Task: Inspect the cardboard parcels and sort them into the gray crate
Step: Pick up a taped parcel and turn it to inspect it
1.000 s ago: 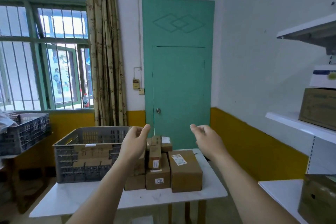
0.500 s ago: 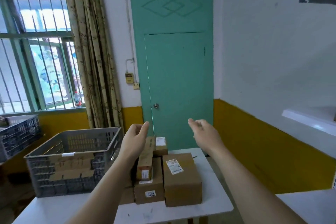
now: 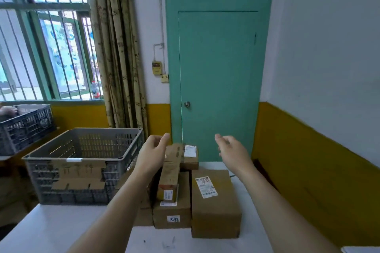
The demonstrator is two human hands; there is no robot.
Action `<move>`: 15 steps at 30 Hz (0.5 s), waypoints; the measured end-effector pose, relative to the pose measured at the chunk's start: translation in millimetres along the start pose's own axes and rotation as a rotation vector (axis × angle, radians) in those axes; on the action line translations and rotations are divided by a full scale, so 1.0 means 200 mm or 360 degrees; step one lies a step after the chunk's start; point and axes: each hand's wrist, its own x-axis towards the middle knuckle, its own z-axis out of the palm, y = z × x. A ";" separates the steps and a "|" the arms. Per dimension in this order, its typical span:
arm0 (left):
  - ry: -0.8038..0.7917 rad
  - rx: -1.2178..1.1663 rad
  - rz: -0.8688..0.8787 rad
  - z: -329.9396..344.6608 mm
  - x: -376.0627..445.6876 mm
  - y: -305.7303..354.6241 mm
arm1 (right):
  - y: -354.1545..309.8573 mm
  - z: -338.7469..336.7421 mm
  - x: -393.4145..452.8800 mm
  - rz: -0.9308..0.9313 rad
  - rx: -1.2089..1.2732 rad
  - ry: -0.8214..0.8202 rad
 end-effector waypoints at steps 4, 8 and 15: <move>-0.0013 0.0039 0.0021 0.05 0.23 -0.13 | 0.03 0.13 0.19 0.0022 -0.0029 -0.0005; -0.0074 0.0079 0.0036 0.11 0.49 -0.24 | 0.05 0.25 0.41 0.0051 -0.0067 0.0021; -0.0151 0.0007 0.0007 0.23 0.83 -0.41 | 0.09 0.41 0.67 0.0091 -0.0093 0.0042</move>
